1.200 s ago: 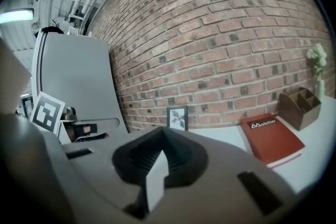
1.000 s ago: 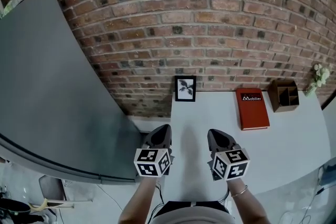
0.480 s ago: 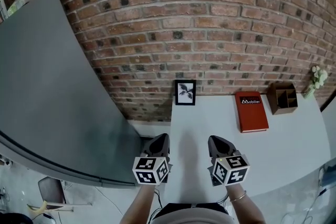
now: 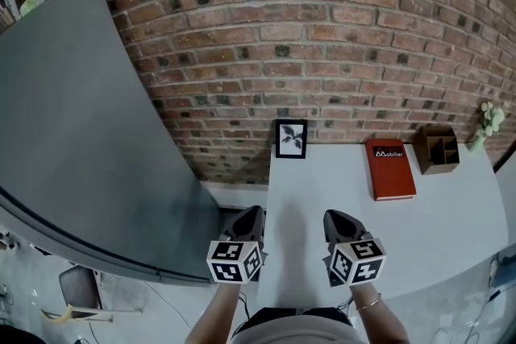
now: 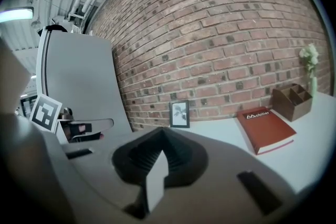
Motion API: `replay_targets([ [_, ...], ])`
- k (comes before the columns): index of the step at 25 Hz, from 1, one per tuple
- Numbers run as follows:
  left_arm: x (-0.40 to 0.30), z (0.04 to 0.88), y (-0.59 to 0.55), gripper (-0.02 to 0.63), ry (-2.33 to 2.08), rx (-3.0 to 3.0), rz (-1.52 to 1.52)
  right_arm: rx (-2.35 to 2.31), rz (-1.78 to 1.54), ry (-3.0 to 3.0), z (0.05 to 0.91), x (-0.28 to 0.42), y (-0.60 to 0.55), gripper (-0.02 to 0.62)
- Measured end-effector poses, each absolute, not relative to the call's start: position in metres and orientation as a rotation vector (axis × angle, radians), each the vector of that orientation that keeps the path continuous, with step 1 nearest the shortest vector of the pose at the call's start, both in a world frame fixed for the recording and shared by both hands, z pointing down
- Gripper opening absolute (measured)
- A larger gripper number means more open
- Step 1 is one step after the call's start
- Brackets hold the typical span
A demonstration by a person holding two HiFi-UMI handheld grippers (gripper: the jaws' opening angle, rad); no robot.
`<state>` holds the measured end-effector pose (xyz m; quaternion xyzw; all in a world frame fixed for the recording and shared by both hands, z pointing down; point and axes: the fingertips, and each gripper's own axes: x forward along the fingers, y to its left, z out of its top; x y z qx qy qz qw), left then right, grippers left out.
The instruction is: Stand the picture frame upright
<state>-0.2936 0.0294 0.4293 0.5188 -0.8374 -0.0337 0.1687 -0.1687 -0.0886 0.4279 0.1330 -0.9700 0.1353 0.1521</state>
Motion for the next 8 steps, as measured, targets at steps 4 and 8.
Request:
replay_targets([
  [4,-0.291,0.432,0.037,-0.008,-2.375,1.469,-0.101,0.395,0.418,-2.786,0.428,-0.167,-0.085,0.003],
  [8,-0.29,0.437,0.043,-0.008,-2.366,1.464,-0.118,0.399,0.409,-2.783,0.43,-0.17,-0.08,0.003],
])
